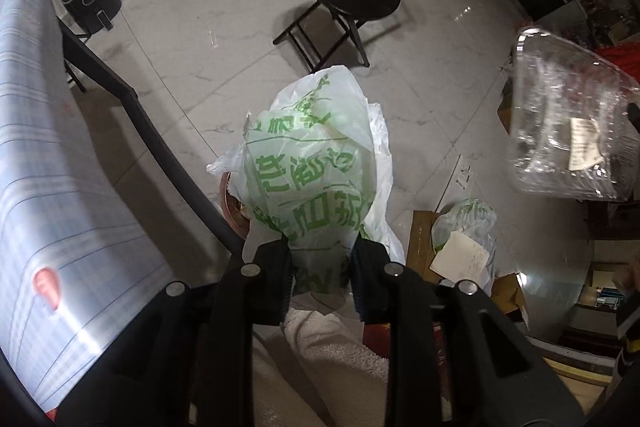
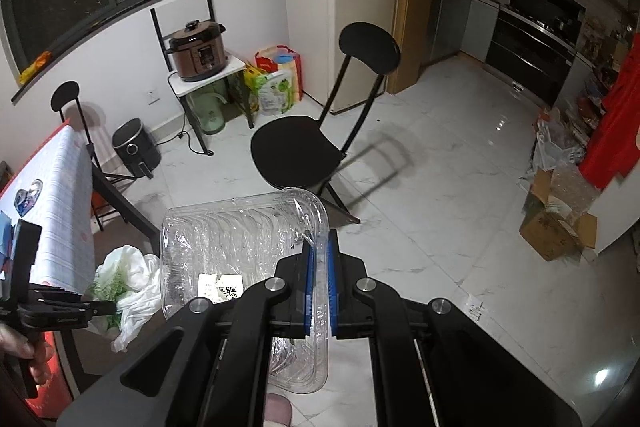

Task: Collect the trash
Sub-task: 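Carry the green bag and clear tray over the brown basin with both tools, then open both tools to drop the bag and tray into the basin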

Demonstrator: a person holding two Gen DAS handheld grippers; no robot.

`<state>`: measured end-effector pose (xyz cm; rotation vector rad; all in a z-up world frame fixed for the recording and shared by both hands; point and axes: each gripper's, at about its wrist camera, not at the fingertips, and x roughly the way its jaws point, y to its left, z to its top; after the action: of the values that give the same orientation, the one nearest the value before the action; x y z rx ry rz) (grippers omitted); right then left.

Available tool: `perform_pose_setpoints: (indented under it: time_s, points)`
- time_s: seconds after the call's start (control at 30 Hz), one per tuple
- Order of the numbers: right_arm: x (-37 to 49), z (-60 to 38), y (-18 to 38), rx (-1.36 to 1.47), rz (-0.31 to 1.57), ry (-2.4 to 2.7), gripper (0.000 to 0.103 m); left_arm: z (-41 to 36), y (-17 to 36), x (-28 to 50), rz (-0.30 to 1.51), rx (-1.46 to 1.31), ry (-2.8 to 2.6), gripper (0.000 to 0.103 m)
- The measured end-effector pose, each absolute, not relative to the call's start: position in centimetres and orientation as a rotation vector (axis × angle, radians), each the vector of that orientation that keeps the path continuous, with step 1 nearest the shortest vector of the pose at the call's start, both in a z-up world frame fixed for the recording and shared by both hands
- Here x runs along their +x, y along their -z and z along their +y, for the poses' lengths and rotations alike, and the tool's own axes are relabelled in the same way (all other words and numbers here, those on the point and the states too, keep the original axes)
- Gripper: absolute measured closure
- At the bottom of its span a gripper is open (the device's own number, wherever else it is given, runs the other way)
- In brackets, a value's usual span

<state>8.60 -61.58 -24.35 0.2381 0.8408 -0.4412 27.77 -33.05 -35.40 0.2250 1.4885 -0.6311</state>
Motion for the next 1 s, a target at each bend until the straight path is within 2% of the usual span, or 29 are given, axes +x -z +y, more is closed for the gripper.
perform_pose_setpoints:
  time_s: [0.23,0.5,1.0]
  points:
    - [9.2,-62.5,24.5,0.222,0.855,0.45,0.096,-34.8,38.2,29.1,1.536,0.232,0.625,0.073]
    - [10.0,-62.2,24.5,0.212,0.865,0.445,0.096,-35.7,39.3,29.8,1.539,0.247,0.636,0.062]
    - [10.2,-61.3,24.8,0.206,0.878,0.451,0.096,-35.0,39.0,30.4,1.518,0.233,0.643,0.059]
